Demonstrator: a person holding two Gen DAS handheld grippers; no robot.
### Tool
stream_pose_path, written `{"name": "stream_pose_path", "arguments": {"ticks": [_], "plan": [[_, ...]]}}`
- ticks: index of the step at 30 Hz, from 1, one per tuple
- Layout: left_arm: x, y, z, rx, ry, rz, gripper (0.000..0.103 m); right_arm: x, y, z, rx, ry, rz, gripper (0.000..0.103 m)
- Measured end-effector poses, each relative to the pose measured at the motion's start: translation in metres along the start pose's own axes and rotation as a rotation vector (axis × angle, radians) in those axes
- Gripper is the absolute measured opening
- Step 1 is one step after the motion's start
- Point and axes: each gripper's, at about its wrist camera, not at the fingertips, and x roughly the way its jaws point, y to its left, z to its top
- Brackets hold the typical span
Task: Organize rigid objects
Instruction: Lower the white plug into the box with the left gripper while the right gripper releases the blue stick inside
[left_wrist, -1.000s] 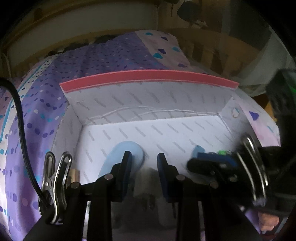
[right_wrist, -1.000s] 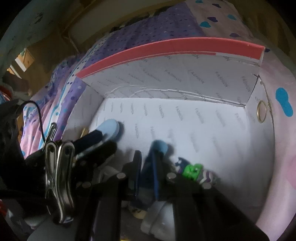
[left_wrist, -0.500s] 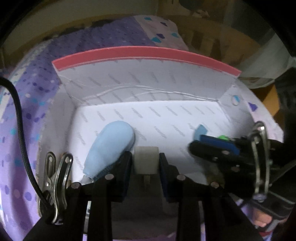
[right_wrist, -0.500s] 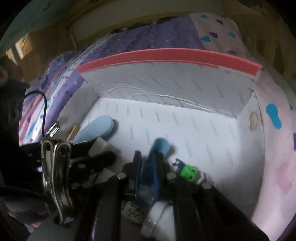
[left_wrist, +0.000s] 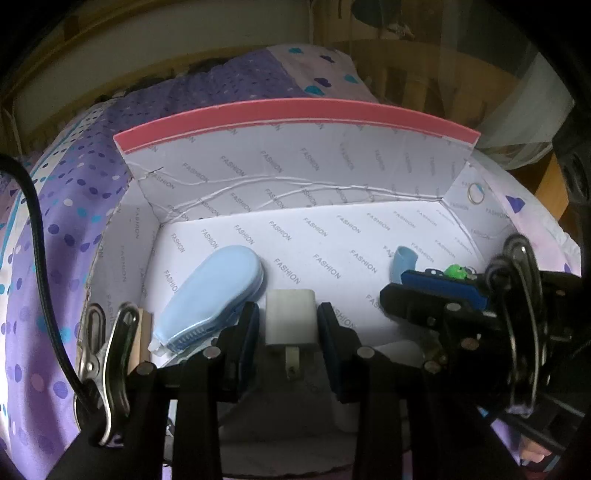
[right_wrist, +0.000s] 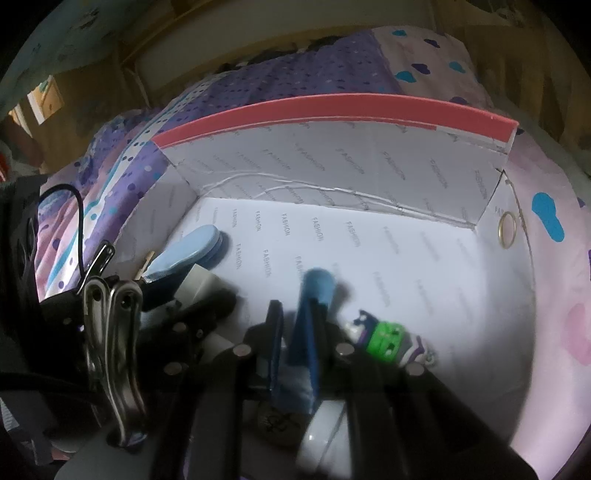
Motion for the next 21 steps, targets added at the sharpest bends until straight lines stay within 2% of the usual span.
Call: {"name": "stream_pose_path", "arguments": {"ticks": [4,7,8,9,13,15,21], "plan": [[-0.002,0.001,-0.004,-0.016,-0.016,0.011,0.039,0.000,0.000,0.000,0.005,-0.001,0.003,0.013],[-0.001,0.007,-0.006,-0.057,-0.044,0.027,0.052,0.001,-0.001,0.000,0.019,-0.003,0.007,0.013],[-0.001,0.008,-0.005,-0.067,-0.048,0.040,0.061,0.001,-0.001,0.001,0.022,-0.003,0.009,0.013],[-0.001,0.011,-0.006,-0.083,-0.051,0.050,0.065,0.001,-0.001,0.001,0.023,-0.004,0.009,0.012],[-0.001,0.013,-0.006,-0.087,-0.059,0.057,0.067,0.000,-0.002,0.000,0.029,-0.012,0.008,0.012],[0.000,0.014,-0.006,-0.097,-0.057,0.075,0.074,-0.001,-0.003,0.000,0.029,-0.020,0.005,0.012],[0.000,0.014,-0.005,-0.100,-0.061,0.075,0.075,-0.004,-0.003,-0.002,0.025,-0.046,-0.036,0.012]]}}
